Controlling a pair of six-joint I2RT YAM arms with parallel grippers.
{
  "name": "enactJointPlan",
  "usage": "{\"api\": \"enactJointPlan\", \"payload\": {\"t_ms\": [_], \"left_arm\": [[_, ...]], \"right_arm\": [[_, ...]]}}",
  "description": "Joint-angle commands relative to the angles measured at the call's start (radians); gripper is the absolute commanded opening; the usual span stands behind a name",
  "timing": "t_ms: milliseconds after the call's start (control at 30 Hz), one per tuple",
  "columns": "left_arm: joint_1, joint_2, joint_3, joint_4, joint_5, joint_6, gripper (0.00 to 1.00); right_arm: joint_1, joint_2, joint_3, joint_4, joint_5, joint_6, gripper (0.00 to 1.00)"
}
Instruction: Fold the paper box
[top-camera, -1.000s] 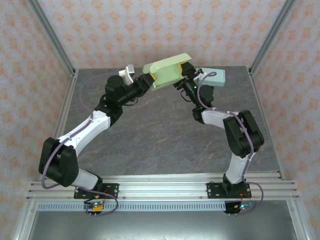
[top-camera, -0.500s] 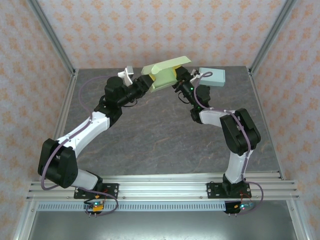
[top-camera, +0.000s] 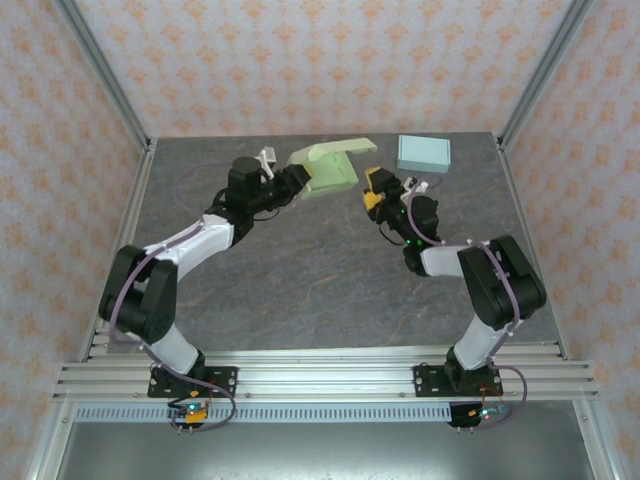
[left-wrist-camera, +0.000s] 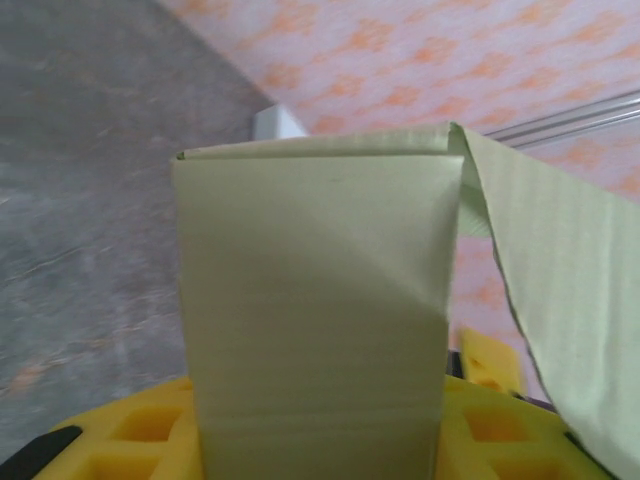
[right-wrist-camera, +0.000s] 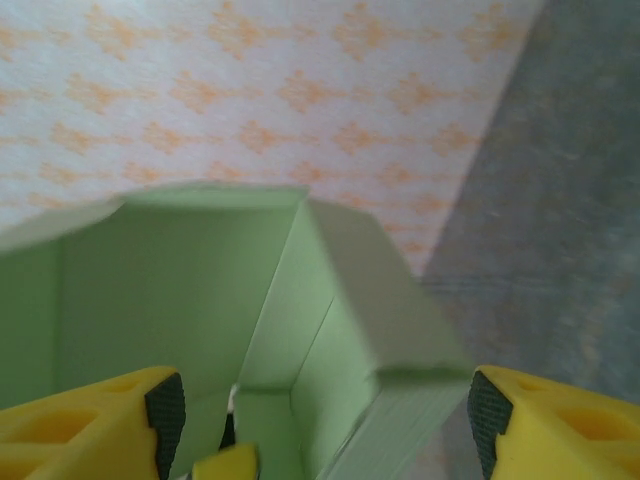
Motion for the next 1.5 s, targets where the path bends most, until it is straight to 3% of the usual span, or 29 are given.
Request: {"api": "enactJointPlan", "payload": {"t_ms": [0, 233, 367, 500, 567, 733, 967, 1033, 1167, 1267, 1400, 1467], "left_arm": [[0.006, 0.089, -0.002, 0.083, 0.064, 0.059, 0.36], [0.002, 0.239, 0.04, 0.086, 0.147, 0.126, 0.37], [0.002, 0.304, 0.085, 0.033, 0.229, 0.162, 0.43], [0.017, 0.304, 0.114, -0.123, 0.233, 0.277, 0.62], [0.026, 0.288, 0.127, -0.193, 0.228, 0.328, 0.66], [0.055, 0.261, 0.165, -0.373, 0.209, 0.451, 0.73], [0.096, 0.119, 0.112, -0.484, 0.196, 0.514, 0.85], [0.102, 0.071, 0.106, -0.529, 0.177, 0.542, 0.86], [0.105, -0.018, 0.11, -0.604, 0.109, 0.648, 0.86], [0.103, -0.011, 0.158, -0.658, 0.061, 0.717, 0.85], [0.086, 0.053, 0.219, -0.66, 0.085, 0.751, 0.85], [0.058, 0.057, 0.219, -0.647, 0.028, 0.8, 0.85]], "right_arm": [[-0.014, -0.137, -0.068, -0.167, -0.011, -0.22, 0.76], [-0.049, -0.391, -0.047, -0.628, 0.059, -0.591, 0.76], [-0.061, -0.487, -0.022, -0.766, 0.128, -0.738, 0.77], [-0.066, -0.489, 0.041, -0.937, 0.174, -0.894, 0.77], [-0.072, -0.488, 0.072, -0.993, 0.179, -0.944, 0.79], [-0.124, -0.409, 0.177, -1.117, 0.151, -0.964, 0.81], [-0.218, -0.259, 0.443, -1.335, 0.063, -0.838, 0.83], [-0.22, -0.211, 0.514, -1.377, 0.022, -0.884, 0.81], [-0.22, -0.131, 0.576, -1.383, -0.101, -1.12, 0.75], [-0.22, -0.051, 0.634, -1.46, -0.163, -1.255, 0.74], [-0.22, 0.091, 0.773, -1.593, -0.286, -1.279, 0.77], [-0.22, 0.128, 0.803, -1.6, -0.322, -1.241, 0.78]]}}
